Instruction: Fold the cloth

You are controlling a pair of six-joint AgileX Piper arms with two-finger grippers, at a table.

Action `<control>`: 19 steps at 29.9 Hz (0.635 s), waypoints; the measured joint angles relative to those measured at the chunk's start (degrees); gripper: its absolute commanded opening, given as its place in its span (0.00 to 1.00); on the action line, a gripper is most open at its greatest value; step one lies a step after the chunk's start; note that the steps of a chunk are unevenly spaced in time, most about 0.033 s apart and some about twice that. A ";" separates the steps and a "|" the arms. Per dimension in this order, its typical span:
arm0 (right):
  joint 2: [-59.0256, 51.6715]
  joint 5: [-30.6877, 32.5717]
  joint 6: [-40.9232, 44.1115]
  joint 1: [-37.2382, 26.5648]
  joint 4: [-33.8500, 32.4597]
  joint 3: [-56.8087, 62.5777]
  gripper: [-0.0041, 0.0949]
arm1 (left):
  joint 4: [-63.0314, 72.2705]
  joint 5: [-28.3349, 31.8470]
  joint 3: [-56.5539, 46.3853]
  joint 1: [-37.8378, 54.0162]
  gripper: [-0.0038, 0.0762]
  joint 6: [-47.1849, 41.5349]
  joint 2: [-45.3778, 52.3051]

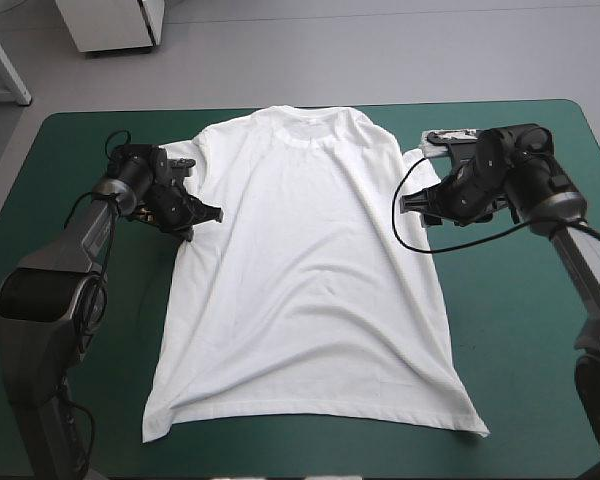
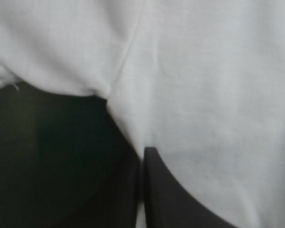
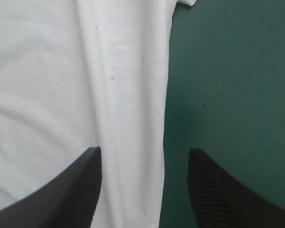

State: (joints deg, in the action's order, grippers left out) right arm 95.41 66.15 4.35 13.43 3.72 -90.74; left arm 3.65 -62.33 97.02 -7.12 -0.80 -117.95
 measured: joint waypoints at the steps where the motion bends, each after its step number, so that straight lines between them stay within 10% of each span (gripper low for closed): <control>1: 1.27 -0.39 -0.18 -0.02 0.00 -0.54 0.58 | 0.05 0.00 0.00 0.00 0.04 0.00 0.00; 19: 17.73 -5.15 -0.85 -0.02 0.44 -5.40 0.48 | 0.61 0.10 0.00 0.06 0.04 0.00 0.00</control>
State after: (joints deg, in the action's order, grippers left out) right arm 113.14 61.00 3.49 13.41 4.16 -96.14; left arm 4.26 -62.23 97.02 -7.06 -0.80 -117.95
